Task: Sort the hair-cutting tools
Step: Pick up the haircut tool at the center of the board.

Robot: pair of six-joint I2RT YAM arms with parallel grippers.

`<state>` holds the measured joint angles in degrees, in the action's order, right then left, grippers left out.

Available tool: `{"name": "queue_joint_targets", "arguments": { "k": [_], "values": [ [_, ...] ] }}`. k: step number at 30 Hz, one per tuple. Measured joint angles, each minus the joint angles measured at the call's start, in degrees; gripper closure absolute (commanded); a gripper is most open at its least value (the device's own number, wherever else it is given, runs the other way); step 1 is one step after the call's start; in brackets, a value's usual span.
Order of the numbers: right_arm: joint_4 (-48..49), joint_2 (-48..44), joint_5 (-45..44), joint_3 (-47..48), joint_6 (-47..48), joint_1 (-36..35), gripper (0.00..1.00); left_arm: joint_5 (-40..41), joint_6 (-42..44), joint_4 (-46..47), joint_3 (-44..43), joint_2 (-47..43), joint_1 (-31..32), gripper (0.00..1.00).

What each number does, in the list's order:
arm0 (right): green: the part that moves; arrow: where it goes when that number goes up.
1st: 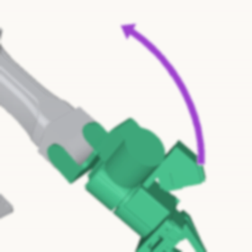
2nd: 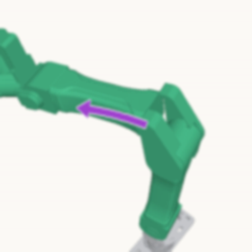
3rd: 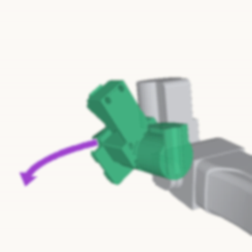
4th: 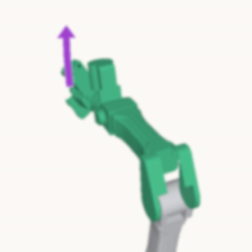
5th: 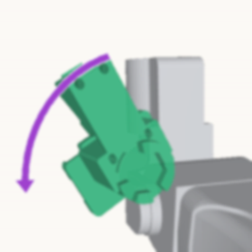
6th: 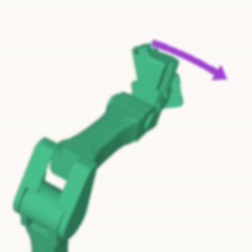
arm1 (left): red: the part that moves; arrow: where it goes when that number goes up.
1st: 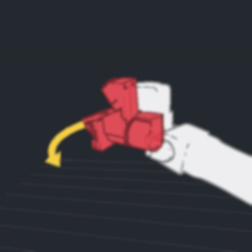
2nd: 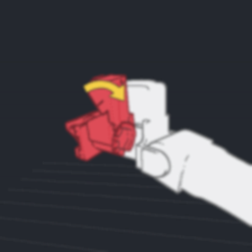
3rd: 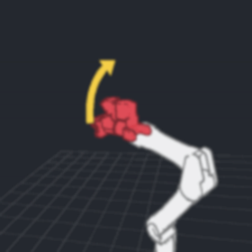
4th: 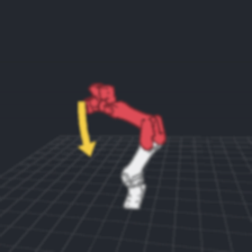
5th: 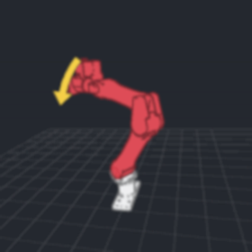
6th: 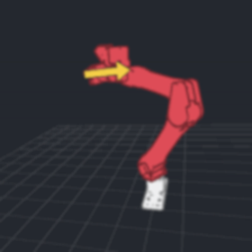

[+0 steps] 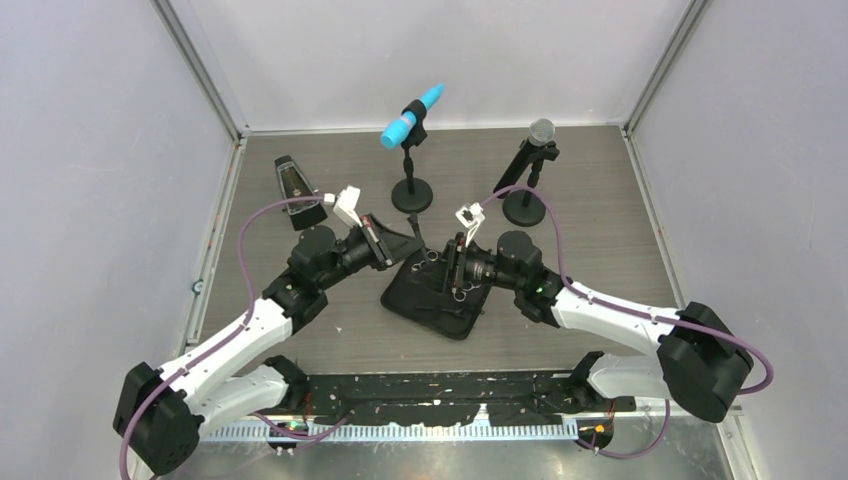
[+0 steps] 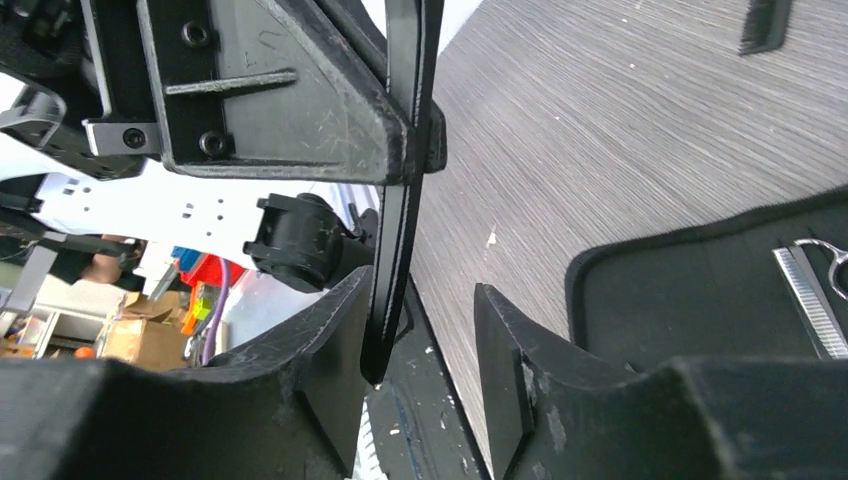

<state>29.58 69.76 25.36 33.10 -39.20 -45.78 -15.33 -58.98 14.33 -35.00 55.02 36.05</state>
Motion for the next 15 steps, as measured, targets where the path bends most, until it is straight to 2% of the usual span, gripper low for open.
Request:
{"name": "queue_joint_targets", "arguments": {
  "k": [15],
  "values": [
    [10.1, 0.3, 6.7, 0.3, -5.5, 1.0, 0.59, -2.4, -0.6, 7.6, 2.4, -1.4, 0.2, 0.99]
  ]
}}
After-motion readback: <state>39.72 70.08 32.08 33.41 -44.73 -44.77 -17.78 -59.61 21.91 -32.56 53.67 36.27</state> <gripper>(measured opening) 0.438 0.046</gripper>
